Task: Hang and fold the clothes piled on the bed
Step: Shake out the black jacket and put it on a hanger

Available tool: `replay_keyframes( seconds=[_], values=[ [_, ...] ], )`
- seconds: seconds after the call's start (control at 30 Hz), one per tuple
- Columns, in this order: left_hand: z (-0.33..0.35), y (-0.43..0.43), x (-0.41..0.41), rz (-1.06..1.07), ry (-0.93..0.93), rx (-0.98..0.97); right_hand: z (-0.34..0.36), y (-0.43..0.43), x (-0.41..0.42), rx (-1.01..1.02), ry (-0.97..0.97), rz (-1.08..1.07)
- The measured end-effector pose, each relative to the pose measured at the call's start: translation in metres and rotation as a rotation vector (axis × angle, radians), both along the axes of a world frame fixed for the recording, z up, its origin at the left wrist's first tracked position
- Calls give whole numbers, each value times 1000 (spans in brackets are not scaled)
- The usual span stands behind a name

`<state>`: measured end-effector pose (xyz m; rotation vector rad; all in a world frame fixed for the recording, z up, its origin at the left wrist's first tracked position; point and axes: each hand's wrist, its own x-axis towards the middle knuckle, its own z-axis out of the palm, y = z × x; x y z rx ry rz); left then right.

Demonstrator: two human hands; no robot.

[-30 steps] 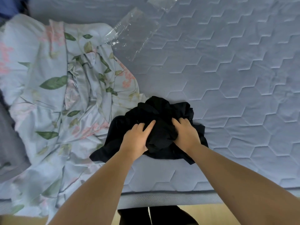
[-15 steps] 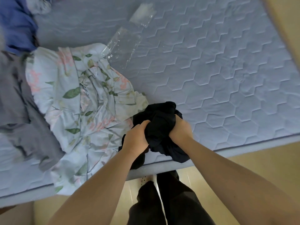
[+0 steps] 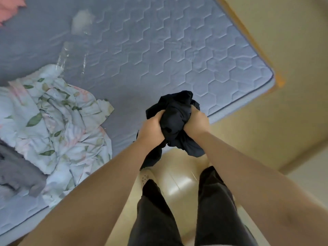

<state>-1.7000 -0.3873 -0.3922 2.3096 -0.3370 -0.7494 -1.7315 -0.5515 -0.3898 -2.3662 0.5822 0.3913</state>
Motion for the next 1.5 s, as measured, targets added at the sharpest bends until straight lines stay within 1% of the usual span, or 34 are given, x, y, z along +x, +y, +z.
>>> replay_keyframes(
  seconds=[0.13, 0.2, 0.37, 0.5, 0.63, 0.73, 0.8, 0.87, 0.97, 1.07, 1.17, 1.33, 1.5],
  values=[
    [15, -124, -15, -49, 30, 74, 17, -121, -27, -22, 1, -47],
    [21, -188, -27, -60, 3, 73, 27, -184, -43, -48, -4, -38],
    [33, -338, -53, -101, 26, -57, 49, -334, -77, -155, -3, -61],
    [48, -435, -40, -175, 40, -93, 67, -427, -79, -179, -17, -135],
    [53, -510, -2, -263, 13, -65, 71, -498, -54, -158, -32, -211],
    [44, -557, 42, -306, 13, -52, 64, -545, -19, -159, -45, -209],
    [36, -590, 75, -310, 33, -83, 60, -578, 11, -167, -50, -206],
    [27, -627, 110, -291, 33, -116, 57, -613, 49, -183, -44, -194],
    [19, -683, 165, -260, -1, -95, 55, -669, 111, -224, 4, -169],
    [16, -734, 217, -234, 38, -106, 55, -722, 168, -258, 69, -117],
    [22, -776, 260, -180, 64, -120, 61, -764, 218, -302, 83, -81],
    [27, -804, 337, -77, 138, -165, 58, -804, 312, -342, 49, 44],
    [24, -817, 434, 77, 36, -135, 42, -824, 437, -288, -41, 192]
  ],
)
